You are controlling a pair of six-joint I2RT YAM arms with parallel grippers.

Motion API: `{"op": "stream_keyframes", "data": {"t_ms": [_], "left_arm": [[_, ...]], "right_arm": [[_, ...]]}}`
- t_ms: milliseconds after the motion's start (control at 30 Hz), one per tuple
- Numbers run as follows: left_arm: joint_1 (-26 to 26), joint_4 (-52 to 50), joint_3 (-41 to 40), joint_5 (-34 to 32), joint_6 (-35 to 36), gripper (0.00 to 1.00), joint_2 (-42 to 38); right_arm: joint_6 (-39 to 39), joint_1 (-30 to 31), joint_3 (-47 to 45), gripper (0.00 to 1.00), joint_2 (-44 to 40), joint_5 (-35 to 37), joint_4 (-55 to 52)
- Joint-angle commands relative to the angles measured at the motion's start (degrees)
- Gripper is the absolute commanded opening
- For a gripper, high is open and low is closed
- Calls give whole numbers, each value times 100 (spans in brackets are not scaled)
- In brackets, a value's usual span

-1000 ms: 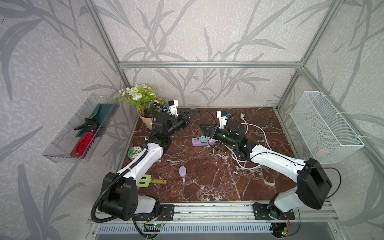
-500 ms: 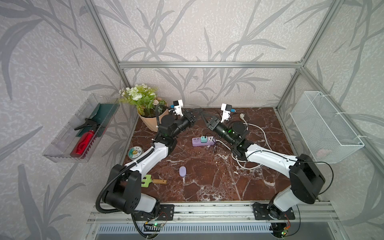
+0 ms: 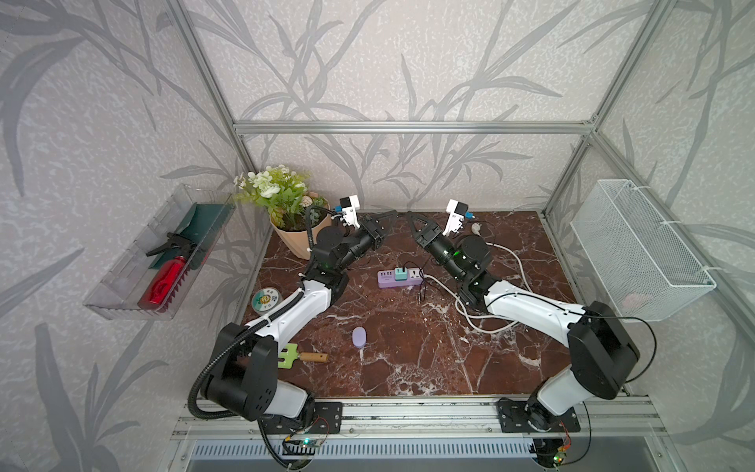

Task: Charge the bluetooth headset
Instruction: Pick up the charging cable from the center of the board.

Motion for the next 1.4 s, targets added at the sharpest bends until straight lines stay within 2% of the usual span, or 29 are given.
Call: {"op": "stream_keyframes", "data": {"t_ms": [0,467,700,867,1000,1367], "left_arm": [[-30,188,119,15,-35,0,-174],[-39,211,193,-52,5,0,-107],[-39,18,265,-301,327,0,-176],[-39,-78,383,-215,414,0,-195],[-39,-188,376,-30,402,0,-244],[-48,-160,141,-72,292,0,-346]], "right_arm": [[185,-50,242,28,148,1,339],[786,18,445,27,591,-423,475],[535,134,115,27,223,-385,206],[619,134,-94,27,124,-321,174],[662,117,21,27,263,-314,333],[561,64,413,30,445,-212,550]]}}
